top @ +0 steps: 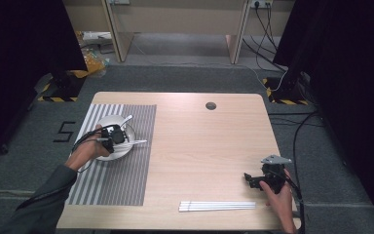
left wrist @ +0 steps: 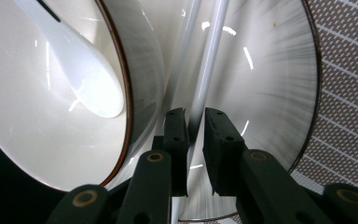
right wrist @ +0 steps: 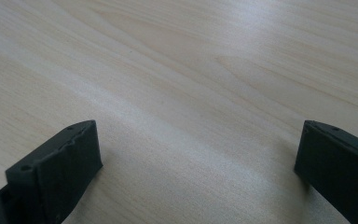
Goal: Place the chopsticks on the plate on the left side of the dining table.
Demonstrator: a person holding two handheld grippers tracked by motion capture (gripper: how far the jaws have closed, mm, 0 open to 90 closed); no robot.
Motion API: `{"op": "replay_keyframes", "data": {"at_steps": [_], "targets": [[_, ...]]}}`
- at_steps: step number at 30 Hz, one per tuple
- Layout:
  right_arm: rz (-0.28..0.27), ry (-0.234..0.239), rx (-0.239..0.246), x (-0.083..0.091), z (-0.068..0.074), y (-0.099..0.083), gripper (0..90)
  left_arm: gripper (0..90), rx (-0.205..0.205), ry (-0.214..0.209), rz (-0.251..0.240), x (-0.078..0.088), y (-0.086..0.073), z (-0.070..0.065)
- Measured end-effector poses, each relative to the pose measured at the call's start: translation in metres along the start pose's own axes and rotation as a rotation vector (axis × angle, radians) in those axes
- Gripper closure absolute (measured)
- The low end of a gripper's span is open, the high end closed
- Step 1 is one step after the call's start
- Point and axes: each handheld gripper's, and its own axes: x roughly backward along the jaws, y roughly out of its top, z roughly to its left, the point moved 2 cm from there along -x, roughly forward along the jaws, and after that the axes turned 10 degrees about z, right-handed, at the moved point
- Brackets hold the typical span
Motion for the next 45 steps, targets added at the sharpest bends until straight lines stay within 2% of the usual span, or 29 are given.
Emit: {"op": "replay_keyframes", "data": {"at_steps": [7, 14, 22, 29, 45], "targets": [[0.0, 0.0, 0.0, 0.0, 0.0, 0.0, 0.3, 78.0, 0.015, 0.003, 0.007, 0.001, -0.003, 0.002], [0.0, 0.0, 0.0, 0.0, 0.0, 0.0, 0.3, 72.4, 0.033, 0.002, 0.005, 0.001, -0.01, 0.004], [0.0, 0.0, 0.0, 0.0, 0.0, 0.0, 0.3, 66.4, 0.077, 0.008, 0.03, -0.009, -0.019, 0.009], [0.0, 0.0, 0.0, 0.0, 0.0, 0.0, 0.3, 66.3, 0.11, 0.006, 0.04, -0.014, -0.022, 0.016], [0.0, 0.0, 0.0, 0.0, 0.0, 0.0, 0.3, 65.1, 0.132, -0.003, 0.043, -0.017, -0.024, 0.02]]}}
